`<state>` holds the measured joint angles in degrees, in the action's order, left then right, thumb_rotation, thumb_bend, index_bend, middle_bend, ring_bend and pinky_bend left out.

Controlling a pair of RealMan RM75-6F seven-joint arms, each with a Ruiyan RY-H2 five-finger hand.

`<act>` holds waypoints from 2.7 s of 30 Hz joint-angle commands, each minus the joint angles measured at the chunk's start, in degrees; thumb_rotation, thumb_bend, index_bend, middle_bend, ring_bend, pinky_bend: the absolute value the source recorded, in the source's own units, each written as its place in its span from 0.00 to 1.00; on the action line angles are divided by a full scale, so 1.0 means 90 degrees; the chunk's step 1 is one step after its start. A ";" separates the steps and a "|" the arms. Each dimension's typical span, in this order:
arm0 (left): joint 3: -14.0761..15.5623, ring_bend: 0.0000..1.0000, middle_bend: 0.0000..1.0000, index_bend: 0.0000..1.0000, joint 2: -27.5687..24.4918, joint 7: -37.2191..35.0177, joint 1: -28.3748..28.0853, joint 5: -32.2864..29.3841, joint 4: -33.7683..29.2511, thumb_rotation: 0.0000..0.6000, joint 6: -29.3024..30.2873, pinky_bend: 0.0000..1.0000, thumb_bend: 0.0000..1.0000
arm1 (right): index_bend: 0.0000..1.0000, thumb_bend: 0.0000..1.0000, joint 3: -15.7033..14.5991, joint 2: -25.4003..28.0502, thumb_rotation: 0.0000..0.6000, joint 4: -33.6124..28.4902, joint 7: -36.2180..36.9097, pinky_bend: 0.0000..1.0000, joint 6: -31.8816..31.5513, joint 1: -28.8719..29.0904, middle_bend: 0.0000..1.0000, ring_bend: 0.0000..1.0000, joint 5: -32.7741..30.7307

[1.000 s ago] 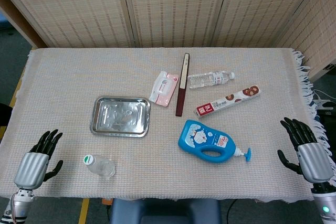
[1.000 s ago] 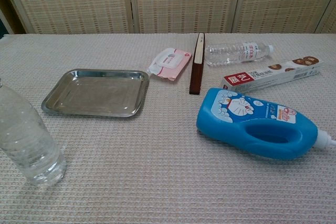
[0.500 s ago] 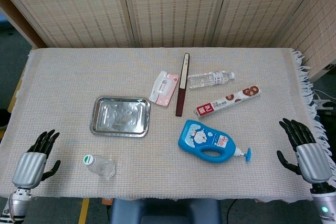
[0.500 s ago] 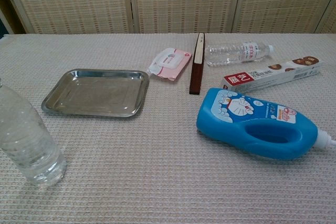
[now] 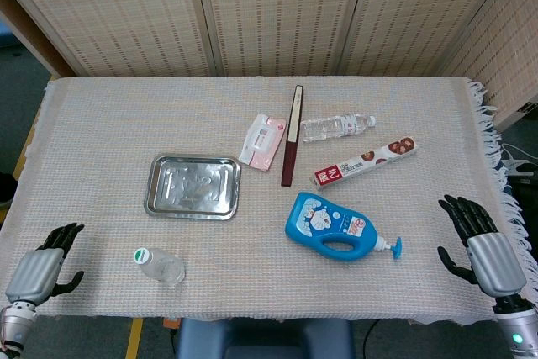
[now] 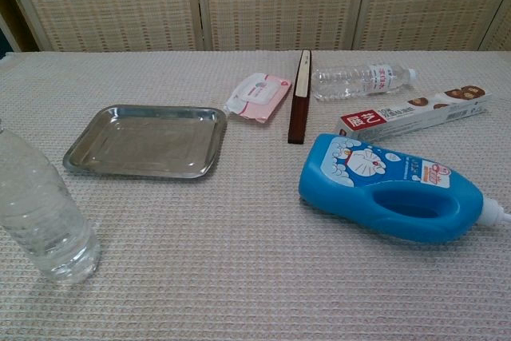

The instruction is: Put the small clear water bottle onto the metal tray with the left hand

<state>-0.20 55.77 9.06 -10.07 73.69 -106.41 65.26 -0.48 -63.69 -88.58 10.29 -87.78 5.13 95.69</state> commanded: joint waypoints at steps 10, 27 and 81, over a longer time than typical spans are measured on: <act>-0.0012 0.00 0.00 0.00 -0.0691 -0.3746 -0.0522 0.1153 -0.0257 1.00 -0.1021 0.20 0.38 | 0.07 0.15 0.0002 0.0037 1.00 0.0018 0.0148 0.09 -0.0164 -0.0037 0.03 0.00 0.0070; 0.0080 0.00 0.00 0.00 0.0137 -0.4800 -0.0389 0.1999 0.0104 1.00 0.0182 0.19 0.37 | 0.07 0.15 -0.0013 0.0051 1.00 0.0042 0.0228 0.09 -0.0151 -0.0017 0.03 0.00 0.0094; 0.0312 0.00 0.00 0.00 0.1189 -0.3769 -0.0346 0.1281 -0.0803 1.00 0.0236 0.19 0.38 | 0.07 0.15 -0.0136 0.0160 1.00 -0.0022 0.0349 0.09 0.0031 0.0055 0.03 0.00 0.0144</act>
<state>2.77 66.14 -25.19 -13.10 85.58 -113.64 67.55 -1.68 -62.29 -88.74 13.38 -87.55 5.60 97.00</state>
